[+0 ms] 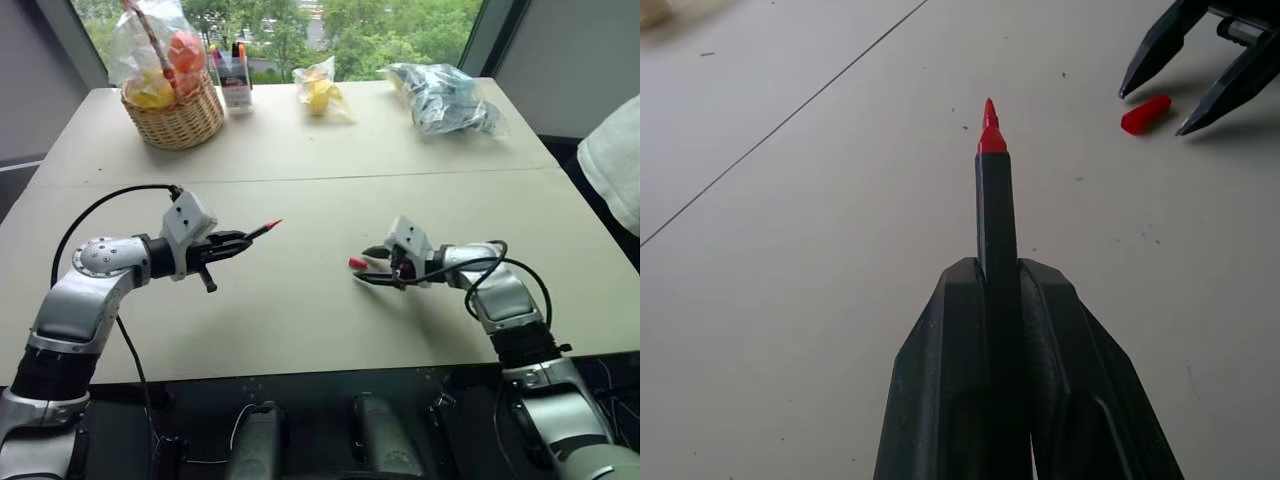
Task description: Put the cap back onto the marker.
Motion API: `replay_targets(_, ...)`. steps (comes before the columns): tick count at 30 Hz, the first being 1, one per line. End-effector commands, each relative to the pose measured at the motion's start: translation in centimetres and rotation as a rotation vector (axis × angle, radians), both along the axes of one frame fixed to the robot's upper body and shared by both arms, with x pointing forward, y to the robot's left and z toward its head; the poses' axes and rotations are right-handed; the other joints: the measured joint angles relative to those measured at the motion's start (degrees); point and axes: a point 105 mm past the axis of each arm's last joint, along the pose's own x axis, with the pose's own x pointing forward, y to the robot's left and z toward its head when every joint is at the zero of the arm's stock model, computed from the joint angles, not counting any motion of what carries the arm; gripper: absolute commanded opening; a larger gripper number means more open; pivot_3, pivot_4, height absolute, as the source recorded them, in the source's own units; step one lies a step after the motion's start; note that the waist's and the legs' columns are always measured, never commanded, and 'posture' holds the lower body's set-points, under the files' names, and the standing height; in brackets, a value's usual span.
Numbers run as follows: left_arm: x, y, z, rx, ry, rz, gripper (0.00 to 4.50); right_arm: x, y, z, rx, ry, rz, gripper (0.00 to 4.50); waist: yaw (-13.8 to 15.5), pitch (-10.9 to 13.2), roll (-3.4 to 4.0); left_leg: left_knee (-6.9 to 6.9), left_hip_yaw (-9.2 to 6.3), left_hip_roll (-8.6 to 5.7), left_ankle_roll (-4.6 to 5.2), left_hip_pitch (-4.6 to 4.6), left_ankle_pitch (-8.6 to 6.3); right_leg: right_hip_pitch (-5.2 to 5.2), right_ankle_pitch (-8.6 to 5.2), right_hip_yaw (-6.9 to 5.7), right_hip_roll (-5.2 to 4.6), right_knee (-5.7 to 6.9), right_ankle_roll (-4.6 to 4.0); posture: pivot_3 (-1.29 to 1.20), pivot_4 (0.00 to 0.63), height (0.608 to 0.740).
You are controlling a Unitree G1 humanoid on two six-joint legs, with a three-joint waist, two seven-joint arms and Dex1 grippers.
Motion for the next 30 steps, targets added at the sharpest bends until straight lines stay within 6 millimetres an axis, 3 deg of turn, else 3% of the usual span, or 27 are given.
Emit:
replay_targets(1, -0.1, 0.3, 1.5, 0.007, -0.060, 0.004, 0.00, -0.1, 0.6, 0.1, 0.031, -0.014, 0.001, 2.61, 0.0, 0.0, 0.00, 0.00, 0.00, 0.00, 0.00, 0.00, 0.00, 0.00, 0.00, 0.00, 0.00, 0.00, 0.00, 0.00, 0.150, 0.740)
replay_targets(7, -0.2, 0.4, 1.5, 0.009, -0.061, 0.009, 0.00, 0.2, -0.1, -1.2, 0.017, 0.006, -0.047, 2.61, 0.0, 0.0, -0.02, 0.01, 0.00, 0.00, 0.00, 0.00, 0.00, 0.01, 0.00, 0.00, 0.00, 0.01, 0.00, 0.00, 0.150, 0.740)
replay_targets(10, -0.2, 0.3, 1.6, 0.008, -0.061, 0.010, 0.00, -0.2, -0.7, -1.9, -0.003, 0.030, -0.045, 1.74, 0.0, 0.0, -0.02, 0.02, 0.00, 0.00, 0.00, 0.01, 0.00, 0.01, 0.00, 0.00, 0.00, 0.01, 0.00, 0.00, 0.150, 0.740)
replay_targets(13, -0.2, 0.3, 1.5, 0.008, -0.058, 0.008, 0.00, -0.6, -0.9, -2.2, -0.015, 0.036, -0.034, 0.20, 0.1, 0.0, -0.03, 0.02, -0.01, 0.00, 0.00, 0.01, 0.00, 0.02, 0.00, 0.00, 0.00, 0.00, 0.00, 0.00, 0.150, 0.740)
replay_targets(14, -0.2, 0.3, 1.5, 0.008, -0.057, 0.005, 0.00, -0.7, -0.9, -2.2, -0.017, 0.037, -0.029, 0.05, 0.2, 0.0, -0.04, 0.02, 0.00, 0.00, 0.00, 0.01, 0.00, 0.03, 0.00, 0.00, 0.00, 0.00, 0.00, 0.00, 0.150, 0.740)
replay_targets(20, -0.3, -0.4, 1.3, -0.002, -0.043, -0.046, 0.00, -0.9, -0.6, -1.4, -0.015, 0.009, -0.022, 0.05, 0.4, 0.0, -0.04, 0.03, -0.01, 0.00, 0.00, 0.01, 0.00, 0.04, 0.00, 0.00, 0.00, 0.00, 0.00, 0.00, 0.150, 0.740)
replay_targets(30, 0.8, -2.3, 1.1, 0.034, -0.031, -0.250, 0.00, 0.8, 1.1, 5.4, -0.228, -0.343, 0.209, 0.05, 0.1, 0.0, -0.01, 0.06, 0.01, 0.00, 0.00, 0.00, 0.00, 0.01, 0.00, -0.01, 0.03, 0.00, 0.00, 0.00, 0.150, 0.740)
